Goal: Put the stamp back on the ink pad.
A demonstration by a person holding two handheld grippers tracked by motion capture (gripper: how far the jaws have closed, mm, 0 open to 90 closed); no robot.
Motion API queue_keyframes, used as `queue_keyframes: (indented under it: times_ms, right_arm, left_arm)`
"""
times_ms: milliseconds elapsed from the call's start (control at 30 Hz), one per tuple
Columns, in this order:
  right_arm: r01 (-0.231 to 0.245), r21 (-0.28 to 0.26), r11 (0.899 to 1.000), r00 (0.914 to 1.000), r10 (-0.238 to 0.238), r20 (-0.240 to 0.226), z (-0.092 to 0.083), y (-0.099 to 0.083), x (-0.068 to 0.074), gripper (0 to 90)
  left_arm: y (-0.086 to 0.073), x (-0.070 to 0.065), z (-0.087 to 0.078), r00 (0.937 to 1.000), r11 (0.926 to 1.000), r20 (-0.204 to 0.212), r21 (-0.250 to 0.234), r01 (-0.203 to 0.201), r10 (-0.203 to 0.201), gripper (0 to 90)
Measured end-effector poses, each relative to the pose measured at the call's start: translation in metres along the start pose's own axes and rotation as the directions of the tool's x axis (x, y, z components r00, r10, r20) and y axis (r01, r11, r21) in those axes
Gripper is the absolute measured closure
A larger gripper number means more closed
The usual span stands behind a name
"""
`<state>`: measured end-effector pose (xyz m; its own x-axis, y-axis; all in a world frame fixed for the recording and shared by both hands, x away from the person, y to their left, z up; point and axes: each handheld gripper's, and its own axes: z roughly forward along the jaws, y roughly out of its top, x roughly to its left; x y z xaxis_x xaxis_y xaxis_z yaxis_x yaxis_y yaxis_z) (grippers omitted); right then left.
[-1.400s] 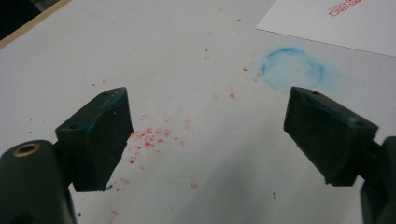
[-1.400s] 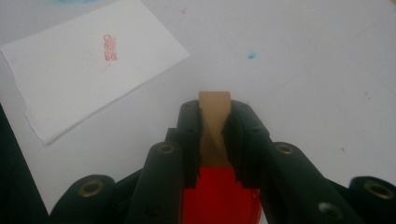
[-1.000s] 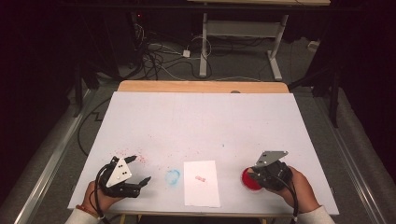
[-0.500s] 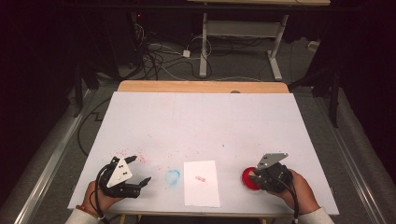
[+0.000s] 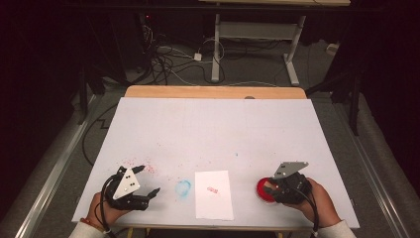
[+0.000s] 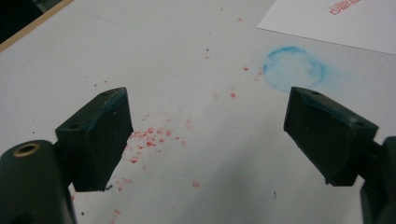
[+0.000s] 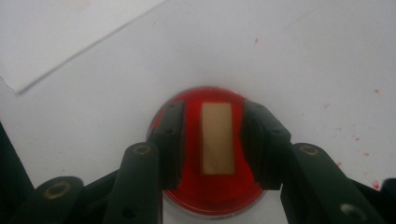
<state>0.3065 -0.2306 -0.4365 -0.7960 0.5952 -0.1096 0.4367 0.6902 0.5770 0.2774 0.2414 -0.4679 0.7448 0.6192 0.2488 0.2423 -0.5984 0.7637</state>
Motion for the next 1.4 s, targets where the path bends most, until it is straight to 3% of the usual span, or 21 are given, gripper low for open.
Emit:
queue_keyframes:
  times_ms: [133, 267, 500, 700, 967, 1033, 1100, 1233, 1400]
  right_arm:
    - [0.018, -0.048, 0.999, 0.9996, -0.017, 0.021, -0.005, 0.002, 0.001, 56.7]
    - [0.034, -0.138, 0.99, 0.9987, -0.028, 0.043, -0.008, 0.004, 0.002, 53.5]
    - [0.054, -0.246, 0.968, 0.9942, -0.029, 0.103, -0.015, 0.007, 0.002, 46.2]
    - [0.049, -0.317, 0.947, 0.9893, -0.002, 0.146, -0.018, 0.011, 0.002, 34.3]
    - [0.034, -0.371, 0.928, 0.9818, 0.038, 0.186, -0.019, 0.015, 0.001, 22.7]
    - [0.033, -0.39, 0.92, 0.9769, 0.053, 0.207, -0.021, 0.015, 0.001, 19.8]
    - [0.045, -0.382, 0.923, 0.9683, 0.054, 0.244, -0.021, 0.017, 0.002, 15.9]
    - [0.046, -0.419, 0.907, 0.9665, 0.066, 0.248, -0.025, 0.016, 0.003, 15.5]
    - [0.074, -0.438, 0.896, 0.958, 0.059, 0.281, -0.029, 0.016, 0.006, 15.6]
  left_arm:
    - [0.0, 0.0, 0.001, 1.0, 1.0, 0.0, 0.002, 0.001, -0.001, 14.5]
    - [0.0, -0.001, 0.001, 1.0, 1.0, 0.002, 0.001, -0.003, 0.003, 14.5]
    - [0.0, -0.001, 0.002, 1.0, 1.0, 0.004, 0.004, -0.004, 0.004, 14.5]
    - [0.0, -0.001, 0.002, 1.0, 1.0, 0.005, 0.005, -0.002, 0.002, 14.5]
    - [0.001, -0.001, 0.002, 1.0, 1.0, 0.006, 0.005, -0.001, 0.001, 14.5]
    - [0.0, -0.002, 0.002, 1.0, 1.0, 0.007, 0.006, -0.001, 0.001, 14.5]
    - [0.0, -0.001, 0.003, 1.0, 1.0, 0.007, 0.006, -0.002, 0.001, 14.5]
    - [0.0, -0.001, 0.002, 1.0, 1.0, 0.007, 0.005, -0.001, 0.001, 14.5]
    - [0.0, -0.002, 0.002, 1.0, 1.0, 0.008, 0.006, -0.001, 0.001, 14.5]
